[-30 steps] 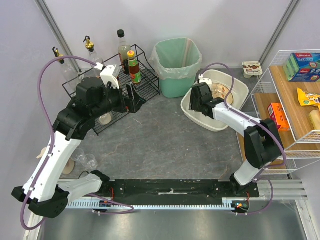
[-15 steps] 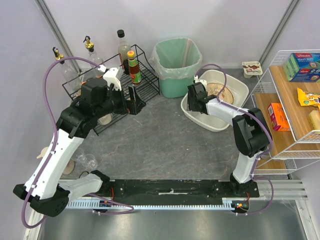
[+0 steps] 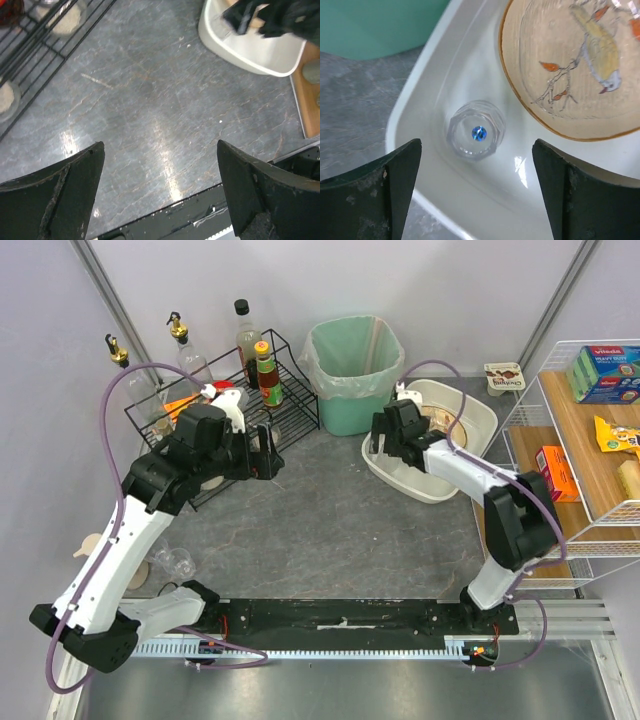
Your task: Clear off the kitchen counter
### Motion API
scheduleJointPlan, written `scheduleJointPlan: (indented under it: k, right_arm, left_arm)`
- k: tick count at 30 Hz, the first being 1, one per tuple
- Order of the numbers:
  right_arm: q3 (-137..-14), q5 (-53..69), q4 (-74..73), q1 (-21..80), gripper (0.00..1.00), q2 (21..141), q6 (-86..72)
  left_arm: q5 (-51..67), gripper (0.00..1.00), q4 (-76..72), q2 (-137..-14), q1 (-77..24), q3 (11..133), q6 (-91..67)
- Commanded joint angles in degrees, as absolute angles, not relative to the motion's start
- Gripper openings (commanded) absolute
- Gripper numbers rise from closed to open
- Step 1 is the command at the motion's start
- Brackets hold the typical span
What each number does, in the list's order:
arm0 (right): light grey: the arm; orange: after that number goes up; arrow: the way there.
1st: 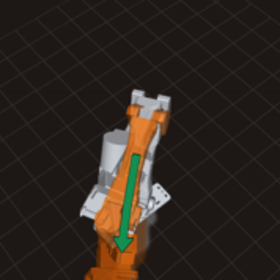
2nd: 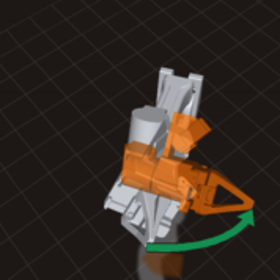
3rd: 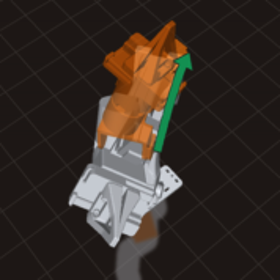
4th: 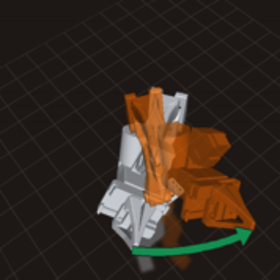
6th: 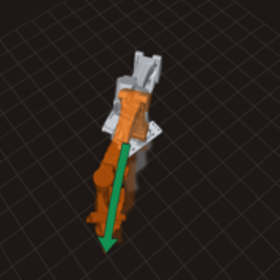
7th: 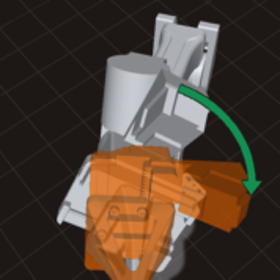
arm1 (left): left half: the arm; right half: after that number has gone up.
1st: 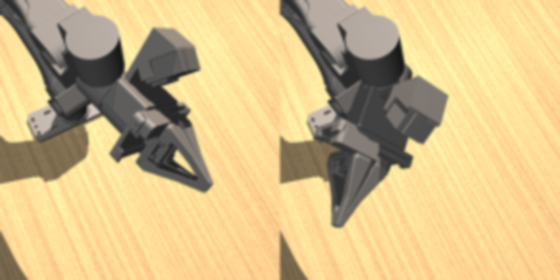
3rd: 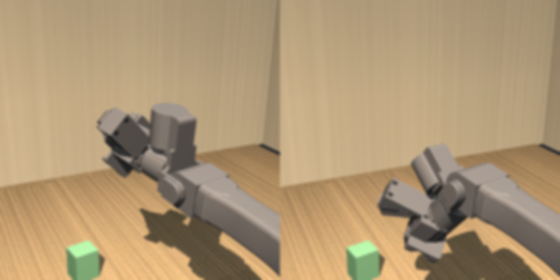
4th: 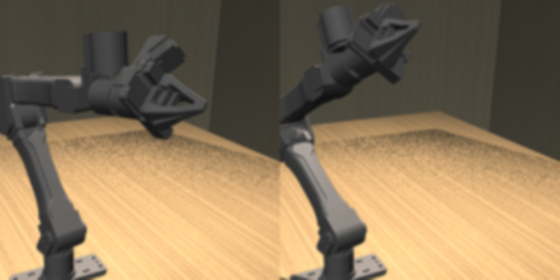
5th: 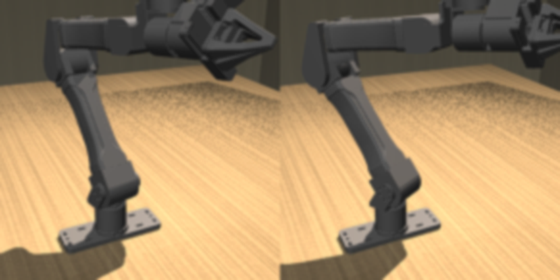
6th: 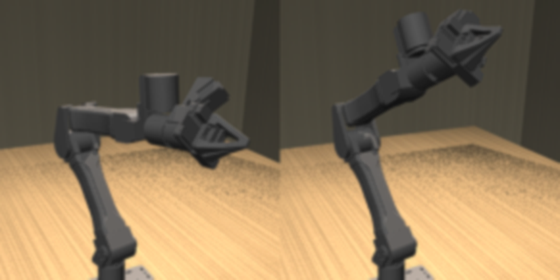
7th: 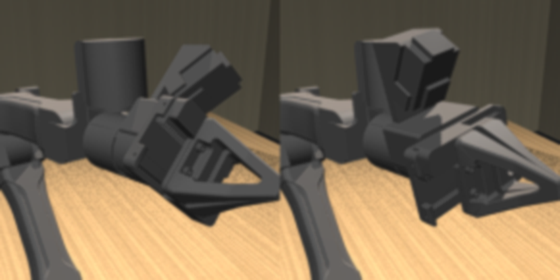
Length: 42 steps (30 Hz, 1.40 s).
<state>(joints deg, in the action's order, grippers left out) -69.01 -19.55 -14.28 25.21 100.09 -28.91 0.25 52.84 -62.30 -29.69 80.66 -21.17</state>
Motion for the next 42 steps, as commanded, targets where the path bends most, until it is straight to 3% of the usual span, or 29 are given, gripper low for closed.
scheduleJointPlan:
  k: [1, 9, 16, 24, 29, 42]
  right_arm:
    - [-68.03, -20.56, -14.67, 24.96, 0.98, 89.58, -29.44]
    - [-66.71, -18.02, -21.09, 24.96, 0.98, 80.78, -31.02]
    - [-64.78, -15.56, -21.36, 24.79, 0.98, 77.61, -33.05]
    - [-64.16, -14.76, -24.08, 24.96, 0.98, 76.03, -33.4]
    - [-64.07, -14.59, -25.66, 24.96, 0.98, 74.8, -33.49]
    - [-65.92, -13.27, -28.39, 24.96, 0.98, 76.99, -32.43]
  left_arm:
    - [-2.9, 0.97, 62.46, -63.1, -29.53, 81.73, -25.82]
    - [-15.02, 0.93, 71.89, -61.96, -29.62, 71.82, -38.21]
    - [-27.84, 0.93, 69.26, -59.77, -29.44, 58.99, -55.61]
    - [-41.65, 0.94, 71.72, -62.05, -28.31, 53.44, -70.83]
    - [-43.32, 0.89, 71.8, -64.6, -26.46, 51.68, -70.92]
    - [-48.07, 0.81, 77.34, -64.6, -22.94, 44.39, -88.76]
